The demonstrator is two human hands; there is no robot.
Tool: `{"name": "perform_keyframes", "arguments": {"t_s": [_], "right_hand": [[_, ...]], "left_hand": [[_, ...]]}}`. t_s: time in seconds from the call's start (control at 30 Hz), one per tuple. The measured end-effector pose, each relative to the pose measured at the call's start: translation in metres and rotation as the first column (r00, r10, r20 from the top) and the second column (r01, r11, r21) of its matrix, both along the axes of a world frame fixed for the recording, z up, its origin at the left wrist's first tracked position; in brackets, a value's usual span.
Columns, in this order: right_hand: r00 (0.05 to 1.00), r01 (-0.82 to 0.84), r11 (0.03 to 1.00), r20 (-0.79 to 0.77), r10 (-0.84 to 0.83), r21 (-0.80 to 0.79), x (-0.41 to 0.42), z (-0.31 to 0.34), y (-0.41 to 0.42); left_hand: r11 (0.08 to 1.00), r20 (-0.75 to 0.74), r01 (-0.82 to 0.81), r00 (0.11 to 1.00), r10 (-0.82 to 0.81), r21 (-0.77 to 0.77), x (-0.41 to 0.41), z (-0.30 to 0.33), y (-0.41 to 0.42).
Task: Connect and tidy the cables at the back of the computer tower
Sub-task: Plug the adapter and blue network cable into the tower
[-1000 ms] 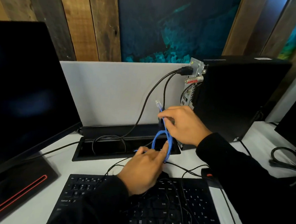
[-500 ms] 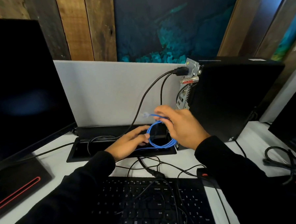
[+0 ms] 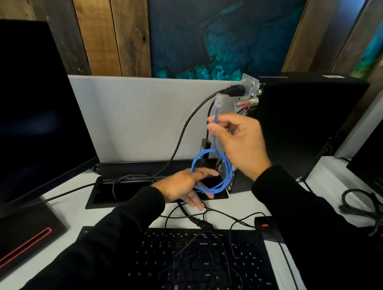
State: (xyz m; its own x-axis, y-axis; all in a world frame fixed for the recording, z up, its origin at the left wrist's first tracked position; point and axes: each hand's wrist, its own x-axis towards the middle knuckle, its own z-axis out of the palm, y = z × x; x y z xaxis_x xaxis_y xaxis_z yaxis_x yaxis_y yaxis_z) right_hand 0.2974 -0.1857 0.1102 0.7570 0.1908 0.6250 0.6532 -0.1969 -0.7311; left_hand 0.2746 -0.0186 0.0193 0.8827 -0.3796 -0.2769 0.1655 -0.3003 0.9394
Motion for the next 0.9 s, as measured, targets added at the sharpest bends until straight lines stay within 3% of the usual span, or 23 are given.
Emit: {"name": "perform_keyframes", "arguments": {"t_s": [0.17, 0.23, 0.3, 0.43, 0.67, 0.83, 0.9], "right_hand": [[0.985, 0.028, 0.985, -0.174, 0.002, 0.168, -0.004, -0.010, -0.012], [0.957, 0.061, 0.969, -0.291, 0.011, 0.238, -0.005, -0.019, -0.015], [0.932, 0.066, 0.978, -0.363, 0.012, 0.200, -0.007, -0.030, -0.015], [0.966, 0.060, 0.988, -0.241, -0.094, -0.144, -0.014, -0.045, -0.003], [0.974, 0.153, 0.969, -0.135, -0.181, -0.196, -0.018, -0.057, 0.016], [0.926, 0.100, 0.991, -0.355, -0.125, -0.087, -0.017, -0.053, 0.015], [0.897, 0.092, 0.985, -0.418, -0.145, -0.146, -0.014, -0.057, 0.013]], "left_hand": [[0.902, 0.428, -0.165, 0.904, -0.024, 0.399, -0.001, -0.016, 0.005], [0.884, 0.517, -0.231, 0.856, -0.014, 0.407, 0.000, -0.016, 0.005], [0.896, 0.558, -0.286, 0.828, 0.053, 0.340, 0.003, -0.016, 0.005], [0.958, 0.486, -0.238, 0.864, 0.133, 0.160, 0.006, -0.013, 0.003], [0.978, 0.314, -0.140, 0.932, 0.182, -0.153, -0.004, -0.010, 0.012], [0.981, 0.267, -0.073, 0.956, 0.119, -0.178, -0.006, -0.015, 0.013], [0.981, 0.258, -0.047, 0.961, 0.095, -0.188, -0.007, -0.016, 0.010]]}}
